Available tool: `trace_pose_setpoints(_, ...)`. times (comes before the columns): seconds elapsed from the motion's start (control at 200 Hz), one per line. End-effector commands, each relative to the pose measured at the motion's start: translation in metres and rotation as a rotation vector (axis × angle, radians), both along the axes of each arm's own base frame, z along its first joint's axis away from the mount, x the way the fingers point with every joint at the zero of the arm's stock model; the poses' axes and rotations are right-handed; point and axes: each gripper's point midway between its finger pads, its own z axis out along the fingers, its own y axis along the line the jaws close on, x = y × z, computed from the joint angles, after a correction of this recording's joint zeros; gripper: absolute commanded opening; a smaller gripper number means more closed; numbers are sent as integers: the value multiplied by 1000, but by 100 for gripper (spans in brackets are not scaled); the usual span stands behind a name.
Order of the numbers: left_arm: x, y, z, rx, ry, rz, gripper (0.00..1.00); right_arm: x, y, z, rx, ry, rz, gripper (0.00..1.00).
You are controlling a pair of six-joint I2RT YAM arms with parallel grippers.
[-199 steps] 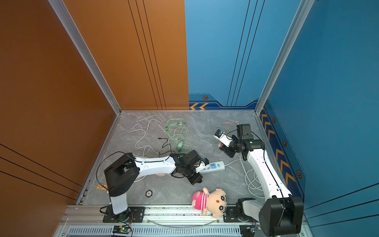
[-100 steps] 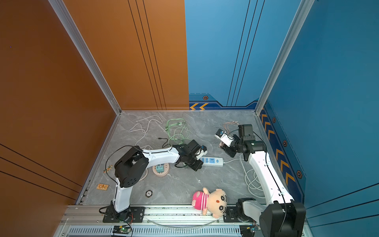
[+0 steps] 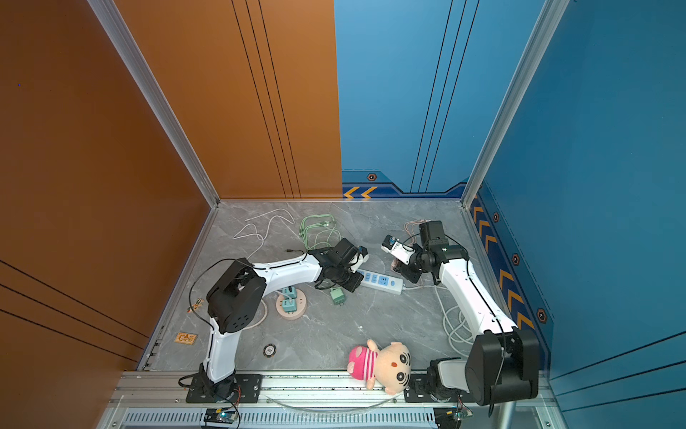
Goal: Insert plugs into power strip
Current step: Move the socket to the center of the table, then insert the plug into the socket.
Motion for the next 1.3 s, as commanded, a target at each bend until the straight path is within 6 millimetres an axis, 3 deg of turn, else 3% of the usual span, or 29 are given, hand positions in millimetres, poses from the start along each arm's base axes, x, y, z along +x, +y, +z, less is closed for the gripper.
trace_pose_setpoints(0.0,-3,4,35,-32,-43,-21,0,7,9,12,16,-41,60,0)
trace_pose_setpoints(0.16,-5,19,67,-73,-87,1,0,8,13,-7,-4,0,92,0)
trace_pose_setpoints(0.3,-1,34,83,-103,-109,41,0,12,21,-20,2,31,119,0)
trace_pose_setpoints(0.475,2,48,84,-96,-113,76,0,15,27,-27,27,43,129,0)
trace_pose_setpoints(1.296,6,64,87,-111,-111,131,0,20,37,-52,71,109,155,0)
